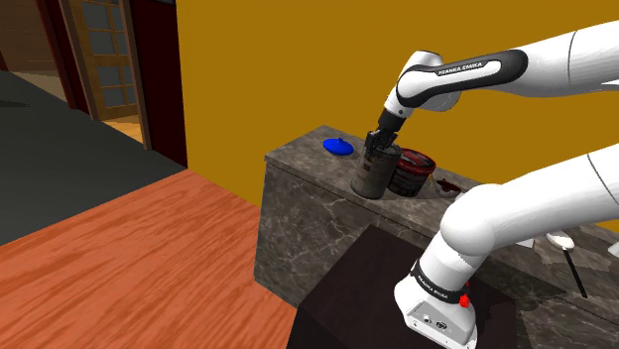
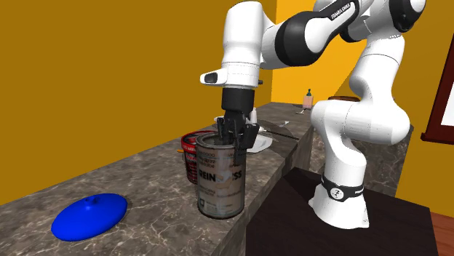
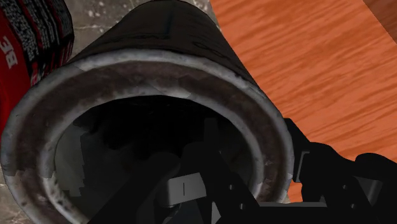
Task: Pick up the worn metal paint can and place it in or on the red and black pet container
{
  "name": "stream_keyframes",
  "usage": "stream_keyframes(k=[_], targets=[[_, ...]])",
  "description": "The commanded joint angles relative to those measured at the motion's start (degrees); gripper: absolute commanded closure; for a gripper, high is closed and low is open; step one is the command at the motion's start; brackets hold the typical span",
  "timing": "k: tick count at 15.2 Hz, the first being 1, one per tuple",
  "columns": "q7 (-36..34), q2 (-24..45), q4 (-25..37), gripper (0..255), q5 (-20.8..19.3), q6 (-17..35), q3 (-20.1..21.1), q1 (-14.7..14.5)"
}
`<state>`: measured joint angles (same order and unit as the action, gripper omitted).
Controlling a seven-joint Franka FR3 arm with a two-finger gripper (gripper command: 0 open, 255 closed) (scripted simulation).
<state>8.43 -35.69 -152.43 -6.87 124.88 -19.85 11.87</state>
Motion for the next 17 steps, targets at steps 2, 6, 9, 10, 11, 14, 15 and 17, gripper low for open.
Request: stream_keyframes(k=[2,6,9,10,11,14,15,17], targets=[[0.01,0.01,-0.01,255,-0.01,0.00,-0.01,0.01],[0.00,0.02,0.00,255,-0.01,0.01,-0.01,0.00],[-0.15,-0.62,1.15,255,0.09,-1.78,0.32,0.01],[-0.23,-0.90,1.74,255,0.14,-2.65,0.47,0.00],[-0.30,-1.17,2.35,255,0.20,-3.51,0.63,-0.01],[-0.50,-1.85,4.22,255,0.38,-6.06,1.06,-0.07],[-0.57,-2.04,4.87,255,0.45,-6.89,1.20,-0.09],[-0.68,-2.37,6.19,255,0.58,-8.54,1.47,-0.15]])
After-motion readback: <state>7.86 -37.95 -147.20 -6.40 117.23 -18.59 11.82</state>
